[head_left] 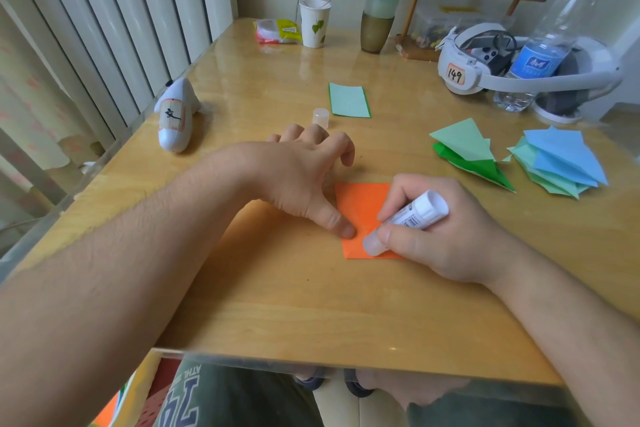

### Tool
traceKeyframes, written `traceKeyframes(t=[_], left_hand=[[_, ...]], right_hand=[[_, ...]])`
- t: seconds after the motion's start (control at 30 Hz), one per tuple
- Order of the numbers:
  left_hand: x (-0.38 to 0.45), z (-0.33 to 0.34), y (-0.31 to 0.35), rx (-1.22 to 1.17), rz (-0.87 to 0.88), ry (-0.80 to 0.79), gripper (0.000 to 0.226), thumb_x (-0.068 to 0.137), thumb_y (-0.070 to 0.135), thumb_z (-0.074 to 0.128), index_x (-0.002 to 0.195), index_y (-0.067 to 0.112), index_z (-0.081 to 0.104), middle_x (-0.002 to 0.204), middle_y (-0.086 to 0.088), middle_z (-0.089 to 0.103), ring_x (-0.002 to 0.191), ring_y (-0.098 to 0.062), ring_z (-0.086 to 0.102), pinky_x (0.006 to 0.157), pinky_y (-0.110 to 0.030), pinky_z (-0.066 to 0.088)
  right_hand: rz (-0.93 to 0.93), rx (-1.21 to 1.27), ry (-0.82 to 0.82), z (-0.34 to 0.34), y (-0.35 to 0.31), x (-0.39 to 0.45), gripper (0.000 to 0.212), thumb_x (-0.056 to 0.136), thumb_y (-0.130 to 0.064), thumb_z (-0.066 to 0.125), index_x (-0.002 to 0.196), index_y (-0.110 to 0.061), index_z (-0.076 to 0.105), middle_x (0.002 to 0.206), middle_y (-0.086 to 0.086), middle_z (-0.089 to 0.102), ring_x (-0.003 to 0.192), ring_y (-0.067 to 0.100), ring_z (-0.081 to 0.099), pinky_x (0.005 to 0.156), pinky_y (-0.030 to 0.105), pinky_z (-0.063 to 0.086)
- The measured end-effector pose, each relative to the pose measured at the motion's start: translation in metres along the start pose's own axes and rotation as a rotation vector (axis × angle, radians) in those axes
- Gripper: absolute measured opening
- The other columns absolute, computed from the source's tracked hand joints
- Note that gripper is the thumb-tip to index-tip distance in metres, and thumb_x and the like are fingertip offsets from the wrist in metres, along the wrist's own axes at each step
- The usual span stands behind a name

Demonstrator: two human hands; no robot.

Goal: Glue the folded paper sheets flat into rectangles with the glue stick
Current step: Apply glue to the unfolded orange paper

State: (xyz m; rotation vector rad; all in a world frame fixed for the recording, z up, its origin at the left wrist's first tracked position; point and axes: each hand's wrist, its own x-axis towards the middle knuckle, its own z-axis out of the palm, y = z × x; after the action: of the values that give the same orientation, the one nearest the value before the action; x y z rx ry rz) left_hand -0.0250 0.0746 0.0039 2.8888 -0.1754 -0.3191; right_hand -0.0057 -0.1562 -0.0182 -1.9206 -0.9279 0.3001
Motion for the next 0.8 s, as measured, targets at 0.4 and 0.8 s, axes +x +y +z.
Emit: traceKeyframes(t=[0.4,0.8], left_hand=[[-0.001,-0.001,0.000,0.001,0.000,-0.022,0.091,0.051,0.083,0.079,0.119,0.050,0.027,0.130,0.010,0.032,0.121,-0.022,0.029,0.110,-0.046,0.034],[0.000,-0.001,0.000,0.015,0.006,-0.023,0.092,0.052,0.083,0.078,0.122,0.049,0.029,0.132,0.011,0.031,0.120,-0.021,0.028,0.108,-0.044,0.034]], right_hand=[[-0.009,-0.051,0.006,-0.021,0.009,-0.005,0.026,0.058,-0.038,0.073,0.065,-0.020,0.056,0.062,0.007,0.057,0.056,0.008,0.048,0.052,0.023,0.036],[-0.104,0.148,0.078,-0.023,0.015,0.003,0.017,0.065,-0.028,0.067,0.065,-0.015,0.056,0.058,-0.001,0.055,0.058,0.020,0.045,0.054,0.034,0.033]])
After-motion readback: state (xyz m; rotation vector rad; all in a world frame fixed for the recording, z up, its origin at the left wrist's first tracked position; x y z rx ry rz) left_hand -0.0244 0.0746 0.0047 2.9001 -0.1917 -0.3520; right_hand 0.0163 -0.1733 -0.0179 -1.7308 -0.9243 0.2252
